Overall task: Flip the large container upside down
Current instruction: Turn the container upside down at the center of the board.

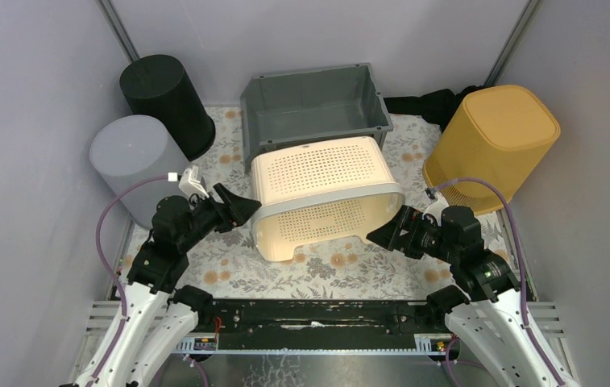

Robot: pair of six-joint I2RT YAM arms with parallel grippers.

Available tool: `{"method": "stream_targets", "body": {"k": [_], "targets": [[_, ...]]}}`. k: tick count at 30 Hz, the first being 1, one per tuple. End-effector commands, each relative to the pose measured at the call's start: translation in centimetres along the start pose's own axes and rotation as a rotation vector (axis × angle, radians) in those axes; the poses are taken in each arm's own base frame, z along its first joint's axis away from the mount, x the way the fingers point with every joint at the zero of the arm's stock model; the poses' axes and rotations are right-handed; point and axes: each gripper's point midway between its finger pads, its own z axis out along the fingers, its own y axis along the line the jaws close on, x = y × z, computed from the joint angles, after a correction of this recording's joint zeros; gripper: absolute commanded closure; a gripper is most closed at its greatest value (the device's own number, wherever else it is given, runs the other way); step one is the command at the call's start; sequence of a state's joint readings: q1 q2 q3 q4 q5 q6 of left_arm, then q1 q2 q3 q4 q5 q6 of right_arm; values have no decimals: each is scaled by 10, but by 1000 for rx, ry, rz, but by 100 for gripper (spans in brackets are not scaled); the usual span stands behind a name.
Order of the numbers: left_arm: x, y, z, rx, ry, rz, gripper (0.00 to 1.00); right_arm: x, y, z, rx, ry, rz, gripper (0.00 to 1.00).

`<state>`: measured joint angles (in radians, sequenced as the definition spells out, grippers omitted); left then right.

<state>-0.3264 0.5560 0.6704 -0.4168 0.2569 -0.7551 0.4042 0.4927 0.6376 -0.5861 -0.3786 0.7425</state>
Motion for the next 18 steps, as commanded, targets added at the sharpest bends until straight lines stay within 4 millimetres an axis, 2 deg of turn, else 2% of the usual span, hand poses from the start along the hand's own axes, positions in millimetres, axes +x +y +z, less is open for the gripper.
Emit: {"method": "stream_targets", "body": {"k": [1, 7, 18], "targets": [[4, -8, -4, 62, 5, 7, 29, -5, 4, 1, -13, -20, -18, 6], [15, -11, -12, 97, 26, -22, 31, -5, 2, 3, -8, -15, -24, 6], [25, -19, -21, 152, 52, -65, 32, -17, 8, 3, 5, -37, -52, 6]]}}
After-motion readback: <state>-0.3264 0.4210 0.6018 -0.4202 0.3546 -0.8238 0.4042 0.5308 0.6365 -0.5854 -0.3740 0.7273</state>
